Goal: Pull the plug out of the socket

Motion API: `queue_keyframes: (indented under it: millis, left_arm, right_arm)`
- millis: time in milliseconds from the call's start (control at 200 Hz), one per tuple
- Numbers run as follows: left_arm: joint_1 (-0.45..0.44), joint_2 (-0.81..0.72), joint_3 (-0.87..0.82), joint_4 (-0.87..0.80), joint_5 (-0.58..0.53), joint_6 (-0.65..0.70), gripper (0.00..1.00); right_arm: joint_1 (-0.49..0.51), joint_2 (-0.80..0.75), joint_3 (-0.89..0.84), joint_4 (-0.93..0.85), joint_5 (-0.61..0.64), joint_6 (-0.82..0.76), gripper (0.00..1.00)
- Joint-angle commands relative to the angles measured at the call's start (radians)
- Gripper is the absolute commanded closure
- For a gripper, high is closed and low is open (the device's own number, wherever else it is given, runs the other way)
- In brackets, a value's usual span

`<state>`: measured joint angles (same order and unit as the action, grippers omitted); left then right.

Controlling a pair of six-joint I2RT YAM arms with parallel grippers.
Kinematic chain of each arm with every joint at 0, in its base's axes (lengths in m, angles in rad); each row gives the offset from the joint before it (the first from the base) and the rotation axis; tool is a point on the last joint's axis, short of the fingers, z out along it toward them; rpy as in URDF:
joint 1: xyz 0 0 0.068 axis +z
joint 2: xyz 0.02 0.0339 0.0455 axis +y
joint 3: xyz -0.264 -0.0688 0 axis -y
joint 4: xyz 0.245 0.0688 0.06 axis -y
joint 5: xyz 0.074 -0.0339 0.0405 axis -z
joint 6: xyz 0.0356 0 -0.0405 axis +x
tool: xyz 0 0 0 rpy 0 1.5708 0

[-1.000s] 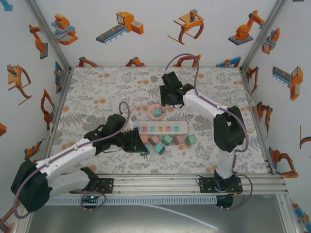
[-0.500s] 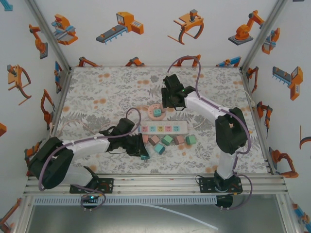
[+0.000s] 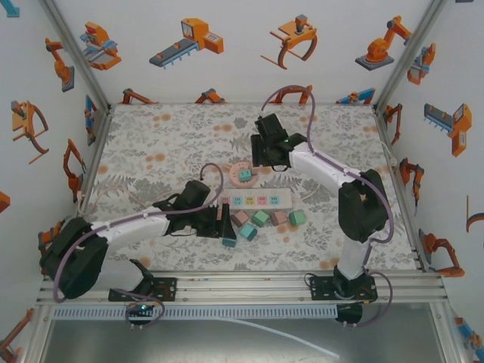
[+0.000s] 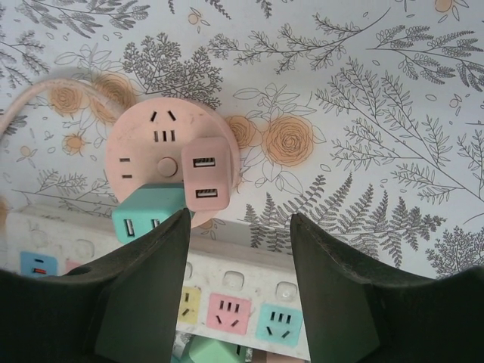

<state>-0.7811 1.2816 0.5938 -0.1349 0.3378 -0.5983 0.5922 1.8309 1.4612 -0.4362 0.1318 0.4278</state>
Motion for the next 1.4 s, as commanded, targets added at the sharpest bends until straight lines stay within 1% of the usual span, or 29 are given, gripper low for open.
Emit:
queue_keyframes:
  millis: [0, 70, 140, 180, 215, 250, 330, 391, 461, 531, 581, 666, 731, 761, 801, 906, 961, 1096, 1151, 1247, 1397]
  left_arm:
    - [-0.002, -0.159, 0.085, -0.151, -0.133, 0.13, 0.3]
    - [-0.001, -0.229, 0.144, -0.208, -0.248, 0.183, 0.21]
    - [0.012, -0.256, 0.199, -0.211, -0.374, 0.216, 0.09]
    - [0.035, -0.249, 0.223, -0.189, -0.431, 0.216, 0.05]
    - [0.074, -0.231, 0.242, -0.163, -0.445, 0.2, 0.05]
    - [0.122, -0.204, 0.261, -0.134, -0.425, 0.163, 0.05]
    - [0.223, -0.12, 0.301, -0.047, -0.328, 0.054, 0.05]
    - [0.252, -0.04, 0.341, -0.006, -0.283, 0.034, 0.06]
    - [0.258, 0.08, 0.436, -0.026, -0.257, 0.077, 0.06]
    - [0.271, 0.207, 0.542, -0.061, -0.241, 0.103, 0.07]
    - [0.279, 0.283, 0.597, -0.062, -0.24, 0.118, 0.09]
    - [0.283, 0.382, 0.659, -0.041, -0.286, 0.142, 0.15]
    - [0.283, 0.448, 0.709, -0.046, -0.271, 0.168, 0.19]
    - [0.283, 0.476, 0.731, -0.049, -0.248, 0.173, 0.21]
    - [0.283, 0.509, 0.756, -0.049, -0.189, 0.178, 0.24]
    - [0.283, 0.597, 0.821, -0.081, -0.043, 0.146, 0.27]
    - [0.282, 0.636, 0.841, -0.093, 0.001, 0.121, 0.28]
    - [0.28, 0.708, 0.85, -0.074, 0.095, 0.036, 0.31]
    - [0.276, 0.72, 0.845, -0.079, 0.09, 0.018, 0.31]
    - [0.269, 0.71, 0.805, -0.088, 0.037, 0.02, 0.31]
    - [0.267, 0.685, 0.736, -0.098, -0.018, 0.026, 0.29]
  right_arm:
    - [-0.009, -0.053, 0.032, 0.023, -0.012, 0.046, 0.47]
    - [-0.011, -0.066, 0.016, 0.051, -0.009, 0.071, 0.47]
    - [-0.016, -0.081, -0.021, 0.104, -0.032, 0.089, 0.48]
    - [-0.017, -0.092, -0.048, 0.142, -0.033, 0.102, 0.48]
    - [-0.018, -0.102, -0.076, 0.175, -0.025, 0.117, 0.48]
    - [-0.02, -0.113, -0.103, 0.211, -0.022, 0.128, 0.48]
    - [-0.022, -0.127, -0.159, 0.272, -0.02, 0.144, 0.48]
    - [-0.021, -0.128, -0.189, 0.311, -0.025, 0.135, 0.48]
    - [-0.022, -0.119, -0.208, 0.338, -0.038, 0.129, 0.48]
    - [-0.022, -0.097, -0.215, 0.358, -0.084, 0.12, 0.5]
    - [-0.02, -0.081, -0.211, 0.355, -0.106, 0.121, 0.51]
    - [-0.019, -0.05, -0.207, 0.341, -0.1, 0.138, 0.51]
    - [-0.017, -0.025, -0.198, 0.331, -0.116, 0.139, 0.51]
    - [-0.017, -0.007, -0.181, 0.31, -0.124, 0.134, 0.51]
    - [-0.014, 0.012, -0.163, 0.282, -0.119, 0.124, 0.52]
    - [-0.003, 0.046, -0.131, 0.231, -0.07, 0.089, 0.52]
    - [0.001, 0.058, -0.128, 0.232, -0.067, 0.071, 0.52]
    - [0.01, 0.099, -0.103, 0.221, -0.081, 0.032, 0.59]
    - [0.02, 0.112, -0.09, 0.22, -0.076, -0.001, 0.63]
    - [0.031, 0.133, -0.061, 0.219, -0.072, -0.067, 0.7]
    - [0.032, 0.169, 0.002, 0.194, -0.091, -0.141, 0.75]
